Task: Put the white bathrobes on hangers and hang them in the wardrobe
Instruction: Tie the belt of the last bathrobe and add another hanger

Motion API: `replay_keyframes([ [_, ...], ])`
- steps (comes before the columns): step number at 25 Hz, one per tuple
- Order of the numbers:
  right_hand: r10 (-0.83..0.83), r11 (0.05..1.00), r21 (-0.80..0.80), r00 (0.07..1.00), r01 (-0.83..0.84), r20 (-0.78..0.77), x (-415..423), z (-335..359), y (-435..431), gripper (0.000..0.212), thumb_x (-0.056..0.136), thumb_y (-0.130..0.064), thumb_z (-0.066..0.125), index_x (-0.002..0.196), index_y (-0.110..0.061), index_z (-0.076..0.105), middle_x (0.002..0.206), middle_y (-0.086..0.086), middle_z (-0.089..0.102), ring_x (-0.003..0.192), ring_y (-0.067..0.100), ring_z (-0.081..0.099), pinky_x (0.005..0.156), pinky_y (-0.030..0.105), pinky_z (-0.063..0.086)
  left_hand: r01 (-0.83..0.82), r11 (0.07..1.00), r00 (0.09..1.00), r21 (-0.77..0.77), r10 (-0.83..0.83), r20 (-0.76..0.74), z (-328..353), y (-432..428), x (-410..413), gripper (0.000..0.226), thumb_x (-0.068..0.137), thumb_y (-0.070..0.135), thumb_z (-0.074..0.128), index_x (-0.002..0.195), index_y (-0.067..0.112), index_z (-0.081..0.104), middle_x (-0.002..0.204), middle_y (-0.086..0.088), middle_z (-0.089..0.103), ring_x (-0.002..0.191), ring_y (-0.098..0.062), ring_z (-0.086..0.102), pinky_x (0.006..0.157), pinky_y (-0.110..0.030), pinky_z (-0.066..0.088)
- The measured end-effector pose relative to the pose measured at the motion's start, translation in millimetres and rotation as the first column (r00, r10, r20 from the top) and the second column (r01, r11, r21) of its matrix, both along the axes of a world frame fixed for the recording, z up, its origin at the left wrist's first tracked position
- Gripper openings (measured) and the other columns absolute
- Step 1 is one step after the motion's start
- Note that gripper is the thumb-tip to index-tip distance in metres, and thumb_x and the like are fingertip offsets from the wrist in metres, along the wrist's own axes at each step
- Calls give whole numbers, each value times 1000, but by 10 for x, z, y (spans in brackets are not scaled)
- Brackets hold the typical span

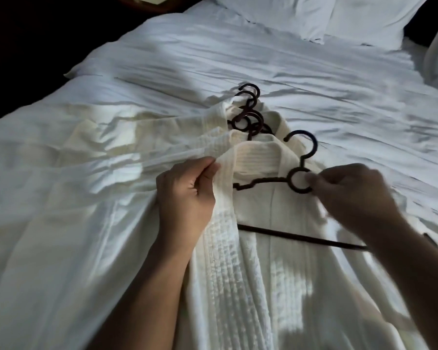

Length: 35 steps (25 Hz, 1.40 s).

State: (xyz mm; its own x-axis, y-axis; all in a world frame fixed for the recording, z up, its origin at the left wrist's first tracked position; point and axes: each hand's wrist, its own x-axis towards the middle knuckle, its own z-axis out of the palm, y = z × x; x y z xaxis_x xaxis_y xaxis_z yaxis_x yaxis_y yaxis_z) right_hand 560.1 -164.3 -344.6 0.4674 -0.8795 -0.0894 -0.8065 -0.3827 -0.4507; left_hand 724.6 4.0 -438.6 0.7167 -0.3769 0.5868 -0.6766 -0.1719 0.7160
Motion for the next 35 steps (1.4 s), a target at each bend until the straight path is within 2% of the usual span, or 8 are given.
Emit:
replay_keyframes([
  [9, -80, 991, -95, 986, 94, 144, 297, -151, 79, 44, 92, -45, 59, 62, -13, 62, 61, 5, 59, 70, 32, 58, 66, 36, 47, 73, 988, 997, 133, -70, -24, -29, 5, 29, 29, 105, 30, 54, 121, 17, 74, 118, 2, 74, 114, -26, 67, 99, -54, 49],
  [14, 18, 992, -130, 994, -5, 104, 447, -241, 185, 43, 91, -51, 58, 66, -17, 61, 62, 2, 59, 73, 33, 57, 65, 35, 42, 25, 947, 1000, 319, -21, -15, 9, 30, 0, 29, 99, 26, 53, 120, 18, 70, 97, 3, 70, 91, -25, 67, 84, -50, 52],
  [19, 283, 849, -511, 934, -136, 221, 229, -115, 602, 17, 84, -39, 65, 82, -23, 63, 89, -1, 58, 93, 29, 50, 78, 42, 37, 91, 972, 994, 218, -74, -85, -48, 4, 23, 23, 96, 23, 57, 111, 15, 72, 96, 3, 69, 92, -22, 65, 82, -49, 51],
  [22, 332, 922, -180, 940, -342, -82, -200, -15, 1011, 41, 81, -54, 53, 60, -20, 45, 61, -7, 48, 63, 13, 51, 60, 33, 41, 108, 986, 980, 128, -84, -180, -15, 9, 19, 20, 97, 24, 58, 109, 17, 71, 96, 6, 69, 93, -18, 65, 84, -46, 52],
  [24, 293, 938, -96, 911, -333, -290, -375, -177, 1168, 41, 76, -67, 44, 77, -26, 45, 77, -9, 54, 78, 13, 61, 69, 34, 48, 133, 991, 936, 19, -119, -331, 34, 22, 12, 19, 96, 27, 59, 108, 20, 72, 97, 6, 71, 95, -18, 67, 86, -45, 54],
  [29, -49, 999, 33, 979, 43, 196, -271, -339, 657, 26, 76, -34, 69, 94, -20, 57, 72, -4, 62, 65, 9, 62, 58, 26, 45, 191, 975, 830, -117, -224, -510, 172, 45, 7, 14, 92, 39, 62, 98, 37, 75, 97, 9, 74, 96, -8, 69, 85, -29, 51],
  [32, -353, 874, 477, 800, 96, 486, -644, -384, 335, 66, 52, -68, 88, 93, -17, 76, 90, 1, 76, 95, 19, 74, 87, 38, 58, 159, 987, 938, 37, -139, -319, 75, 33, 13, 22, 89, 32, 64, 109, 37, 74, 92, 11, 71, 94, -10, 68, 86, -32, 52],
  [35, -538, 653, 755, 669, -52, 512, -914, -86, 287, 62, 59, -49, 86, 111, -17, 77, 108, 9, 77, 99, 29, 74, 94, 48, 56, 49, 987, 996, 153, -36, -87, -36, 16, 11, 37, 84, 11, 66, 114, 29, 78, 88, 9, 68, 87, -15, 66, 79, -25, 51],
])
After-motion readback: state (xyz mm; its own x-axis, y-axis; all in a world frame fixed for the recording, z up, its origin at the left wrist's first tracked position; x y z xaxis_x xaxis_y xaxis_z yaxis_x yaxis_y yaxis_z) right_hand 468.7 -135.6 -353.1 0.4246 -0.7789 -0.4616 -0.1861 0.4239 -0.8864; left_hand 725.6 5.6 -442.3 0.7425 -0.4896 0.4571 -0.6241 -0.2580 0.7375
